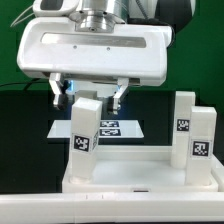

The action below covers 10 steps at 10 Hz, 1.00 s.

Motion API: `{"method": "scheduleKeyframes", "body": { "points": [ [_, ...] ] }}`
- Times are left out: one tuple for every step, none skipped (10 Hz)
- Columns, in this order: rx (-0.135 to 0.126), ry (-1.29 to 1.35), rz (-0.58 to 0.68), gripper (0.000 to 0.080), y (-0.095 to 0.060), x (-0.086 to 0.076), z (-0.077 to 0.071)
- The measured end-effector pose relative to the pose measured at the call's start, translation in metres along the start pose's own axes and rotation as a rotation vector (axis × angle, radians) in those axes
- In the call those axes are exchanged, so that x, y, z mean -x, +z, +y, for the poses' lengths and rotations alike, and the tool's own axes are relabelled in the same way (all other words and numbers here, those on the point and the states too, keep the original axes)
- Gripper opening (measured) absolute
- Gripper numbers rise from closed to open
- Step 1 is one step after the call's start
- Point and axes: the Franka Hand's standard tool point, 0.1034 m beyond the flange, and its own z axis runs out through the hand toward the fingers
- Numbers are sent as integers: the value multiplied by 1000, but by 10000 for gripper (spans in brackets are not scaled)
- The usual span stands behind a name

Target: Assemble desk

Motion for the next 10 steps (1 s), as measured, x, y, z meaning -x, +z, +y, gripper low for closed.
{"method": "scheduleKeyframes", "body": {
  "points": [
    [0, 0, 0, 623, 0, 0, 0],
    [0, 0, 0, 641, 0, 0, 0],
    [0, 0, 0, 641, 0, 0, 0],
    [0, 0, 0, 648, 0, 0, 0],
    [0, 0, 0, 648, 0, 0, 0],
    [0, 0, 0, 649, 0, 0, 0],
    [-2, 1, -6, 649, 0, 0, -1],
    [-30, 14, -63, 649, -3, -5, -6],
    [-58, 34, -112, 649, -9, -18, -7],
    [-65, 49, -119, 649, -11, -28, -3]
  ]
}}
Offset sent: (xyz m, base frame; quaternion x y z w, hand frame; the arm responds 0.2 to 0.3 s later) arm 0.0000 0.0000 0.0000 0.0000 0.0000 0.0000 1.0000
